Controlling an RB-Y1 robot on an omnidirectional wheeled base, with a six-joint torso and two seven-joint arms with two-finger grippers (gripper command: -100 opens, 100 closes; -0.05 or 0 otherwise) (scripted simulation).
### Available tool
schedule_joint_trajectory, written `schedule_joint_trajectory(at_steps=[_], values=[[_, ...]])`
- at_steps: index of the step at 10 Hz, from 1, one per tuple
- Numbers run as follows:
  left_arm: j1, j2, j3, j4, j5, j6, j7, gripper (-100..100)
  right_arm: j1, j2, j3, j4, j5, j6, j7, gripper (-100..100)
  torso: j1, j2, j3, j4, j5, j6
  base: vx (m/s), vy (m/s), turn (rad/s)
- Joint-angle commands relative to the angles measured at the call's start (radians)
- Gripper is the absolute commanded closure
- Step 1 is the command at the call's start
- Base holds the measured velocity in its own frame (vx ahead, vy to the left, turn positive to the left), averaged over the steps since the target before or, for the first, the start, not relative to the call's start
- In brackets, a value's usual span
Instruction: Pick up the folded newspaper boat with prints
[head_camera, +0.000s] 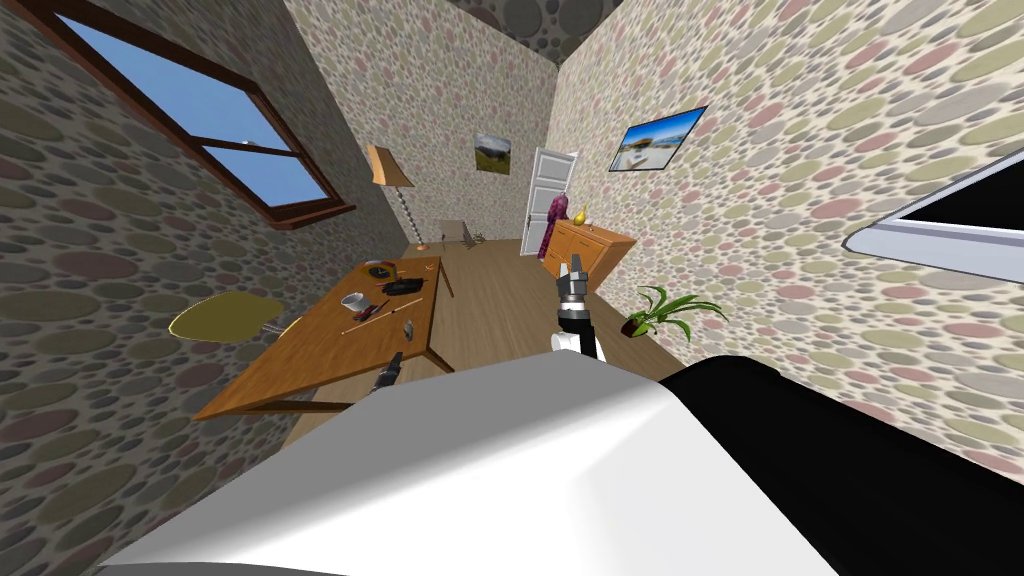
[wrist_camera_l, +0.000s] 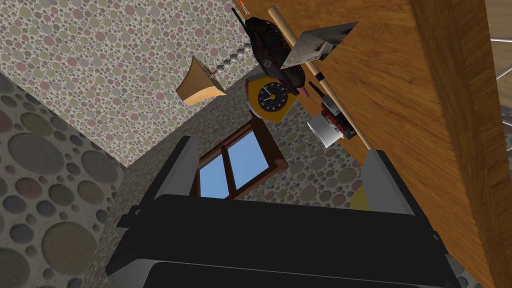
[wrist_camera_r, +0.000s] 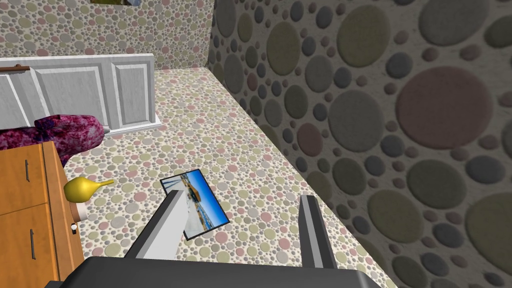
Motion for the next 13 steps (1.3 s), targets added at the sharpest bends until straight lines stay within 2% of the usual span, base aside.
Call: schedule_joint_trajectory(at_steps=[1,2,5,9,10,13], values=[[0.004,0.004,0.000,0.031,-0.007,0.004,-0.011,-100,0.000,0.000,0.000,0.000,0.000,0.000,0.000,0,0.000,0.000,0.000,0.000,0.000,0.000,0.011,-0.014,-0.016],[-0.002,0.012,0.002,0.068,-0.022,0.005,-0.030,-100,0.000,0.000,0.000,0.000,0.000,0.000,0.000,0,0.000,0.000,0.000,0.000,0.000,0.000,0.017,-0.012,-0.035],[-0.009,0.019,0.003,0.116,-0.036,0.006,-0.049,-100,0.000,0.000,0.000,0.000,0.000,0.000,0.000,0,0.001,0.000,0.000,0.000,0.000,0.000,0.013,-0.005,-0.022],[-0.047,0.047,0.000,0.253,-0.092,0.002,-0.126,-100,0.000,0.000,0.000,0.000,0.000,0.000,0.000,0,0.002,-0.002,-0.001,0.000,0.000,0.000,0.040,0.015,-0.060],[-0.047,0.047,0.000,0.260,-0.092,0.002,-0.126,-100,0.000,0.000,0.000,0.000,0.000,0.000,0.000,0,0.004,-0.003,-0.002,-0.001,0.001,0.000,0.041,0.034,-0.026],[-0.087,0.065,-0.004,0.340,-0.127,-0.006,-0.179,-100,0.000,0.000,0.000,0.000,0.000,0.000,0.000,0,0.005,-0.003,-0.002,-0.001,0.001,0.000,0.070,0.053,-0.069]])
